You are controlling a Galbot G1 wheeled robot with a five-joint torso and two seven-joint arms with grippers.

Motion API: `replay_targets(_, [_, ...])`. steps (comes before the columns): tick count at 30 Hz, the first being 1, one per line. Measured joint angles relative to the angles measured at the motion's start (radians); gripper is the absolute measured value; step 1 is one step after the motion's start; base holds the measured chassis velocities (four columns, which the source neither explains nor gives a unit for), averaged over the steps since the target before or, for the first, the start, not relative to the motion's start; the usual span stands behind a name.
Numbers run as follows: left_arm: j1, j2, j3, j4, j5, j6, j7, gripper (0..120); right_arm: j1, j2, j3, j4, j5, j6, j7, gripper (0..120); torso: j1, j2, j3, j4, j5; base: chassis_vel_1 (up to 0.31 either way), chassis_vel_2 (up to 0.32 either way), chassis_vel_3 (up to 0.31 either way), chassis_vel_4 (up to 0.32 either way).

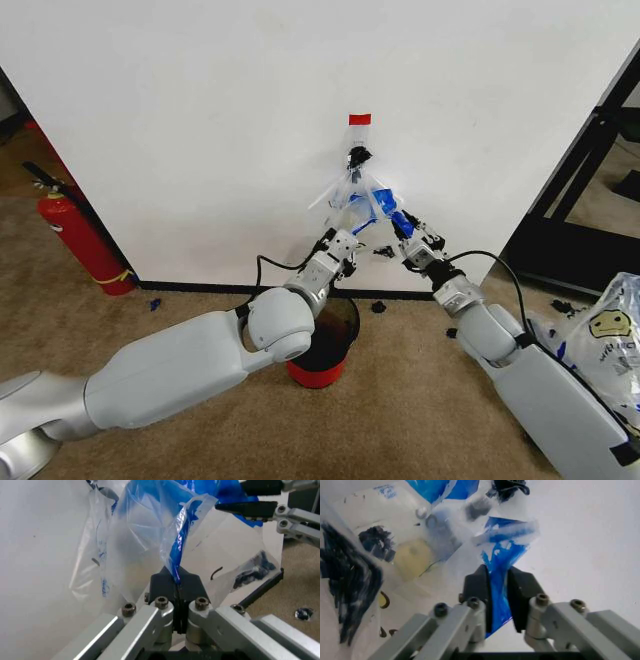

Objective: Pick up the garbage bag from the wall and place it over the trash bin.

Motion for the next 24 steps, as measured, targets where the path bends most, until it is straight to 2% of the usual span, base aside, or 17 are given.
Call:
replay_targets(1, [0.004, -0.001, -0.002, 0.0, 0.0, -0.001, 0.0, 0, -0.005, 0.001, 0.002, 0.002, 0.003, 0.0, 0.001, 4, 0.0, 0.0, 0.0, -0.0001, 0.0, 0.0, 0.0, 0.0, 0.0])
replay_targets(3, [0.012, -0.003, -0.006, -0.001, 0.002, -0.003, -0.001, 0, -0.015, 0.004, 0.004, 0.008, 0.019, 0.0, 0.003, 0, 0.0, 0.0, 0.0, -0.0001, 0.0, 0.0, 0.0, 0.0, 0.0])
replay_targets(24, [0.159, 0.02, -0.048, -0.066, 0.048, -0.01, -0.01, 0, -0.144, 0.007, 0.055, 0.116, 0.077, -0.006, 0.009, 0, 0.0, 0.0, 0.0, 0.0, -0.0001, 0.0, 0.0, 0.0, 0.0])
